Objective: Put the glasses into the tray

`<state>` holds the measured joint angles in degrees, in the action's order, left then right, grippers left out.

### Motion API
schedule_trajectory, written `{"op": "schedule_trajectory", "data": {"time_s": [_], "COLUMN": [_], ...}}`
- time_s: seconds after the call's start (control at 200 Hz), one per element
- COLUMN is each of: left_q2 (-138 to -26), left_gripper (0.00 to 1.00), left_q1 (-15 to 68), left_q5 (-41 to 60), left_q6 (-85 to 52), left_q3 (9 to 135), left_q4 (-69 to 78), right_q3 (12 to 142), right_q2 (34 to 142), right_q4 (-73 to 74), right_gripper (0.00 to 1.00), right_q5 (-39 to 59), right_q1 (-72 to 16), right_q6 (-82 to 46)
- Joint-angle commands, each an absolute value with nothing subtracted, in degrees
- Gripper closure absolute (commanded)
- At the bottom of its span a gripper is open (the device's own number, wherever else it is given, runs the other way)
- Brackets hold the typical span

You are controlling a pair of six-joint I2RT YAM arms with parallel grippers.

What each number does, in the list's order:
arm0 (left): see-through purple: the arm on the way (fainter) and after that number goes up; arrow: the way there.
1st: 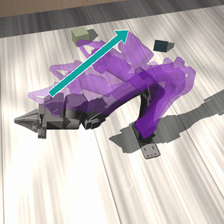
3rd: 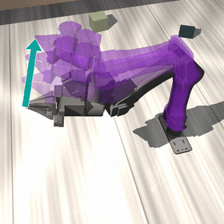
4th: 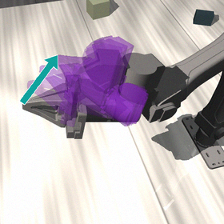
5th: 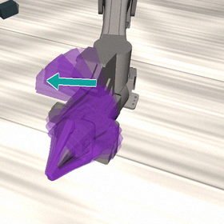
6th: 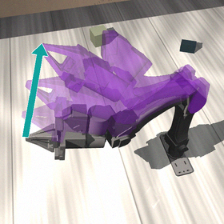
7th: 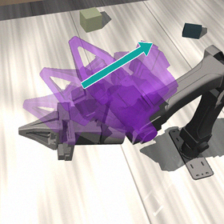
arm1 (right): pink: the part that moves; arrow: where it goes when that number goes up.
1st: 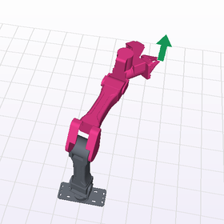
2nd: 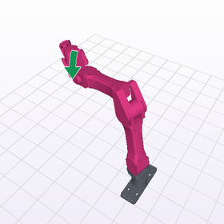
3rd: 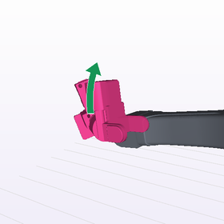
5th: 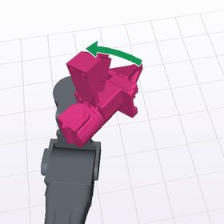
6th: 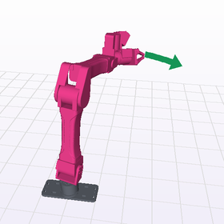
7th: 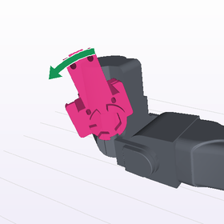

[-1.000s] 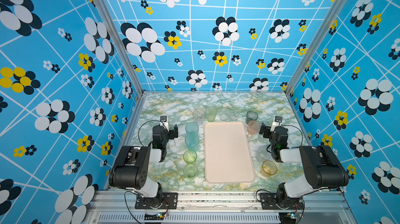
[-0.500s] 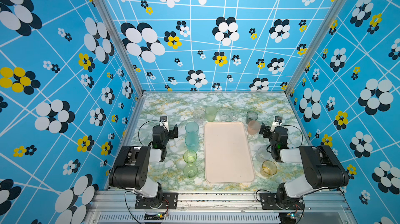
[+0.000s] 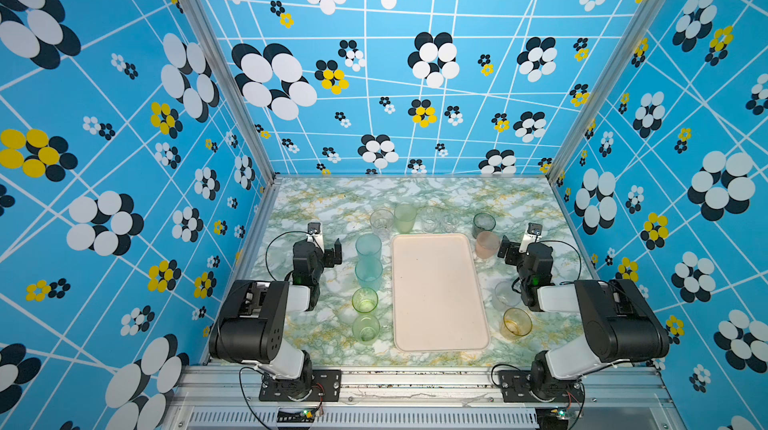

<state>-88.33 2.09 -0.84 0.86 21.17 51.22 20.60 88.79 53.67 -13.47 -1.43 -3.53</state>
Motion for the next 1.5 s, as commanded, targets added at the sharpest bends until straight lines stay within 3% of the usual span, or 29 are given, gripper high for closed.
{"op": "schedule_trajectory", "data": {"time_s": [0.0, 0.675, 0.81, 0.87, 1.19, 1.495], "left_q2": [-88.42, -88.42, -88.42, -88.42, -88.33, -83.83], "left_gripper": [0.01, 0.00, 0.15, 0.23, 0.39, 0.44], "left_q1": [1.62, 1.57, 1.49, 1.52, 1.27, 1.19], "left_q5": [-0.32, -0.13, -0.09, -0.10, 0.23, -3.25], "left_q6": [0.35, 0.35, 0.27, 0.28, 0.18, -1.10], "left_q3": [22.28, 22.45, 22.44, 22.45, 22.30, 22.43], "left_q4": [51.20, 50.98, 50.89, 50.93, 51.15, 47.31], "right_q3": [20.76, 20.93, 20.92, 20.96, 20.15, 17.58], "right_q2": [89.18, 89.18, 89.19, 89.21, 86.79, 74.98], "right_q4": [55.42, 55.20, 55.12, 55.11, 54.73, 48.88], "right_gripper": [0.01, 0.01, 0.02, 0.07, 0.30, 0.30], "right_q5": [-14.59, -14.59, -14.59, -14.59, -17.01, -22.75], "right_q1": [-1.45, -1.49, -1.49, -1.49, -1.49, -1.19], "right_q6": [-2.99, -3.00, -3.00, -3.00, -3.87, -5.95]}}
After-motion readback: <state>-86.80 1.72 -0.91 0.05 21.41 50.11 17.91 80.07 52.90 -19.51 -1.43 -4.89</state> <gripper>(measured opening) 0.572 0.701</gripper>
